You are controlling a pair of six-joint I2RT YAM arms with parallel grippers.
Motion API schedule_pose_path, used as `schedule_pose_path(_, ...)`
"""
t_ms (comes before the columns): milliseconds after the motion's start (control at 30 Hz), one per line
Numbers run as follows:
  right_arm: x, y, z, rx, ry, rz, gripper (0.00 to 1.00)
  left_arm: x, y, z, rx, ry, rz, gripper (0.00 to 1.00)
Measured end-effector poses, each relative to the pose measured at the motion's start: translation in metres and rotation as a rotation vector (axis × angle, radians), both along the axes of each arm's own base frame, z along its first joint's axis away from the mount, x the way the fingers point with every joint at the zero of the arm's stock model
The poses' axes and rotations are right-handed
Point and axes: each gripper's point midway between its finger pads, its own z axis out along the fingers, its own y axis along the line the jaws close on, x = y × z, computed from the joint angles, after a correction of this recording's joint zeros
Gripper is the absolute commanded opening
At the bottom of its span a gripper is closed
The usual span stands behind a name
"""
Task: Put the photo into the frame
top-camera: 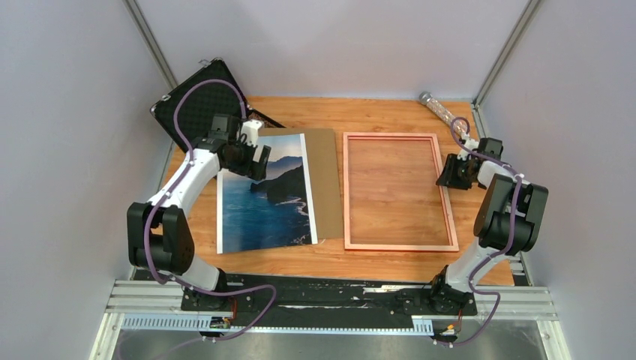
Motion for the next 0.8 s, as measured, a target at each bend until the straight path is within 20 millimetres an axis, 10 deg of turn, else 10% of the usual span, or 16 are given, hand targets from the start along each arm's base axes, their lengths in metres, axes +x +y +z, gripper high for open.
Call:
schedule_pose_path(267,0.001,0.003,0.007,0.015,-0.022,-0.006,0.64,-0.001,0.033,0.007,0.007,-0.018,0.082,1.00)
schedule_pose_path(467,0.010,0.017,0.056,-0.013,-0.150,0.034,0.70,-0.004,0.074,0.004,0.020,0.006,0.179,1.00)
schedule_pose_path(800,0.025,0.173,0.112,0.043,-0.295,0.420,0.70,-0.025,0.112,-0.008,0.019,0.091,0.247,1.00)
